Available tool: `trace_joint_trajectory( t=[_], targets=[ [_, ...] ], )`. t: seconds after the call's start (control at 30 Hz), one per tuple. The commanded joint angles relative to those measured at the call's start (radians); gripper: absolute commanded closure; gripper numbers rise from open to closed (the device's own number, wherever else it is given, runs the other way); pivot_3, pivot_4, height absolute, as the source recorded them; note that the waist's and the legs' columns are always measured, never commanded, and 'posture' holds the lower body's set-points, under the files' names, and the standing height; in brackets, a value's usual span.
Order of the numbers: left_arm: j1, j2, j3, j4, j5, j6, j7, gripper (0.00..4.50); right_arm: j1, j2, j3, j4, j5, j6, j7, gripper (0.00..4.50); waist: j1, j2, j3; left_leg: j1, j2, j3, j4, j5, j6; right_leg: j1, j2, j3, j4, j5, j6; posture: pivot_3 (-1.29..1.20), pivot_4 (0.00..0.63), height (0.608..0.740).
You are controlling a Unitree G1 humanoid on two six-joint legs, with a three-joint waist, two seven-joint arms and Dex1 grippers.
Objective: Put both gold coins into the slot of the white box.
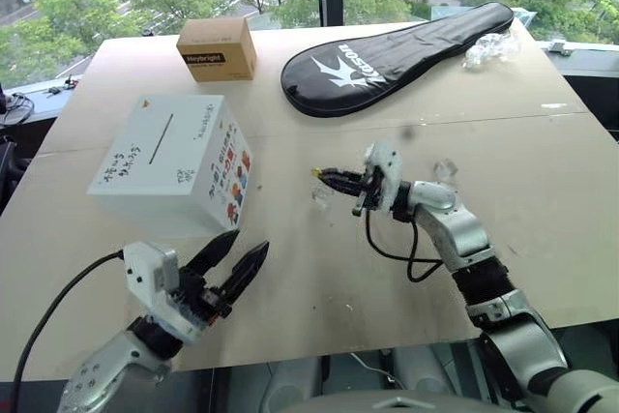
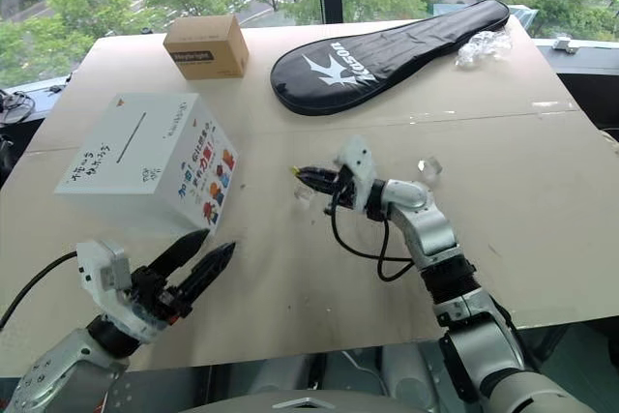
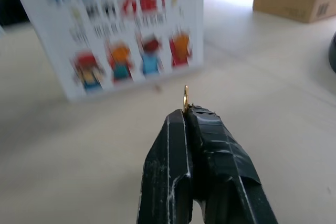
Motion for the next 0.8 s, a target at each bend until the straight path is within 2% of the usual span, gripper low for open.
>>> trace_joint_trajectory(
  t=[0.03, 0.13, 0.23, 0.47, 0.77, 0.8],
  targets=[
    [-0.039, -0.008, 0.005, -0.057, -0.317, 0.020, 0.050, 1.28, 0.014, -0.015, -0.051, -0.184, 0.219, 0.254, 0.036, 4.48, 0.000, 0.000, 0.000, 0.000, 0.000, 0.000, 0.000, 0.000, 0.000, 0.000, 0.000, 0.000, 0.000, 0.000, 0.000, 0.00, 0.150, 0.740],
    [-0.103, -0.027, 0.000, -0.045, -0.551, 0.005, 0.110, 1.28, 0.010, -0.033, -0.082, -0.269, 0.377, 0.443, 0.039, 4.48, 0.001, 0.000, 0.000, 0.000, 0.000, 0.000, 0.000, 0.000, 0.000, 0.000, -0.001, 0.000, 0.000, 0.000, 0.000, 0.00, 0.150, 0.740],
    [-0.147, -0.011, -0.049, -0.025, -0.651, 0.049, 0.098, 1.28, 0.004, -0.020, -0.107, -0.319, 0.484, 0.538, 0.017, 4.48, -0.003, 0.000, 0.000, 0.000, 0.000, 0.000, 0.000, 0.000, 0.000, 0.000, 0.000, 0.000, 0.000, 0.000, 0.000, 0.00, 0.150, 0.740],
    [-0.281, -0.026, -0.172, 0.030, -0.648, 0.089, 0.098, 1.28, 0.002, -0.028, -0.097, -0.395, 0.573, 0.615, 0.006, 4.48, -0.002, 0.000, 0.000, 0.000, -0.001, 0.000, 0.000, 0.000, 0.000, 0.000, 0.000, -0.001, 0.000, 0.000, 0.000, 0.00, 0.150, 0.740],
    [-0.303, -0.041, -0.181, 0.043, -0.655, 0.086, 0.101, 1.28, 0.003, -0.037, -0.103, -0.421, 0.633, 0.637, -0.012, 4.48, -0.002, 0.000, 0.000, 0.000, -0.001, 0.000, 0.000, 0.000, 0.000, -0.001, 0.000, -0.001, 0.000, 0.000, 0.000, 0.00, 0.150, 0.740],
    [-0.301, -0.042, -0.180, 0.042, -0.657, 0.085, 0.097, 1.81, 0.003, -0.039, -0.103, -0.422, 0.635, 0.637, -0.014, 4.50, -0.002, 0.000, 0.000, 0.000, -0.001, 0.000, 0.000, 0.000, 0.000, -0.001, 0.000, -0.001, 0.000, 0.000, 0.000, 0.00, 0.150, 0.740]
  ],
)
